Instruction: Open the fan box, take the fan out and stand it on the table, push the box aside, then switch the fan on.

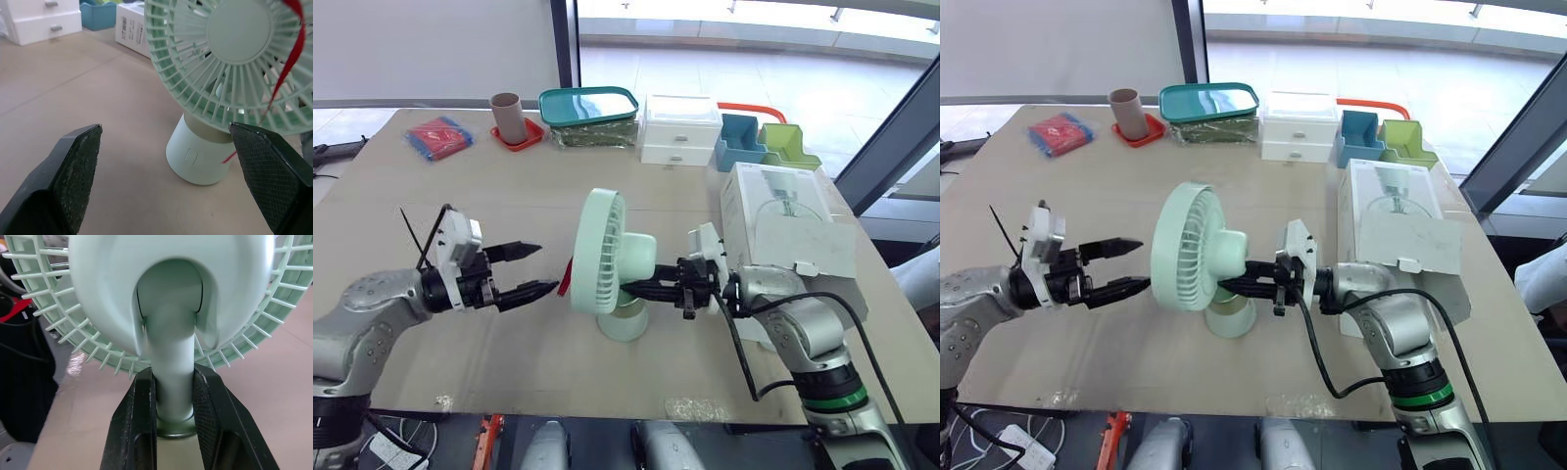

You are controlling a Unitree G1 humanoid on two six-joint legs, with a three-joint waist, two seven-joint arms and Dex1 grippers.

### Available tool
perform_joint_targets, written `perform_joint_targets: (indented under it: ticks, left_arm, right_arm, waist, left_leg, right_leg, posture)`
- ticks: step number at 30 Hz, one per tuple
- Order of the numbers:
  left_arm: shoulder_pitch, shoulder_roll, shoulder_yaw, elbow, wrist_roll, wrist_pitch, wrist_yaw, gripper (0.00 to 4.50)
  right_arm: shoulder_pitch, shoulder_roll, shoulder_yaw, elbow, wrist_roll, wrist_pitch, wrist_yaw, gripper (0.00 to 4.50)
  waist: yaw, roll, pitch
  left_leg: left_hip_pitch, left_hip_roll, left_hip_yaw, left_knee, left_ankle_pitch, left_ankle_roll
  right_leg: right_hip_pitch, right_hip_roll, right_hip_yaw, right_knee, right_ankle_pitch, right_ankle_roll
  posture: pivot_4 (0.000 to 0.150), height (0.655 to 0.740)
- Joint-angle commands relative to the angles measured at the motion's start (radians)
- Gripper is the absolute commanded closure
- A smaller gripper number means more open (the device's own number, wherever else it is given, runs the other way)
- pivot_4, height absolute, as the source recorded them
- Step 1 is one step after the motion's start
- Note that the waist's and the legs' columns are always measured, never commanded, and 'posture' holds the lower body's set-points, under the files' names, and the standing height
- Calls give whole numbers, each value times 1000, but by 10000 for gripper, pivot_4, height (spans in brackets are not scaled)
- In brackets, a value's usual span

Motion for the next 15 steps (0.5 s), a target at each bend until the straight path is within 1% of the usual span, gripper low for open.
perform_joint_targets:
  ticks: [1,2,4,5,7,8,10,11,13,15]
  left_arm:
    - [17,14,-25,-4,42,-57,-43,798]
    - [19,13,-30,-1,50,-66,-48,3151]
    - [18,9,-29,2,46,-61,-52,10131]
    - [23,10,-32,1,46,-60,-59,12122]
    - [36,13,-44,-2,53,-63,-76,19282]
    - [44,10,-54,-3,66,-75,-80,20445]
    - [52,1,-66,-1,83,-92,-81,28368]
    - [52,-4,-70,0,87,-96,-79,30126]
    - [54,-14,-85,2,99,-106,-77,39692]
    - [60,-20,-109,9,122,-126,-85,44301]
  right_arm:
    - [-17,25,13,-27,44,-23,43,40405]
    - [-18,30,13,-26,48,-22,43,40405]
    - [-27,44,15,-23,44,-28,37,40405]
    - [-31,54,20,-16,33,-41,35,40405]
    - [-33,67,28,-3,15,-63,35,40405]
    - [-32,74,35,4,2,-80,35,40405]
    - [-32,84,43,10,-7,-98,30,40405]
    - [-32,89,42,12,-6,-101,27,40405]
    - [-32,95,45,15,-9,-106,23,40405]
    - [-33,101,48,22,-18,-115,22,40405]
  waist:
    - [0,0,0]
    - [0,0,0]
    - [1,0,0]
    - [1,0,0]
    - [1,0,0]
    - [1,0,0]
    - [1,0,0]
    - [1,0,0]
    - [2,0,0]
    - [2,0,0]
  left_leg:
    - [0,0,0,0,0,0]
    - [0,0,0,0,0,0]
    - [0,0,0,0,0,0]
    - [0,0,0,0,0,0]
    - [0,0,0,0,0,0]
    - [0,0,0,0,0,0]
    - [0,0,0,0,0,0]
    - [0,0,0,0,0,0]
    - [0,0,0,0,0,0]
    - [0,0,0,0,0,0]
  right_leg:
    - [0,0,0,0,0,0]
    - [0,0,0,0,0,0]
    - [0,0,0,0,0,0]
    - [0,0,0,0,0,0]
    - [0,0,0,0,0,0]
    - [0,0,0,0,0,0]
    - [0,0,0,0,0,0]
    - [0,0,0,0,0,0]
    - [0,0,0,0,0,0]
    - [0,0,0,0,0,0]
  posture:
    - [1500,7400]
    - [1500,7400]
    - [1500,7400]
    - [1500,7400]
    - [1500,7400]
    - [1500,7400]
    - [1500,7400]
    - [1500,7400]
    - [1500,7400]
    - [1500,7400]
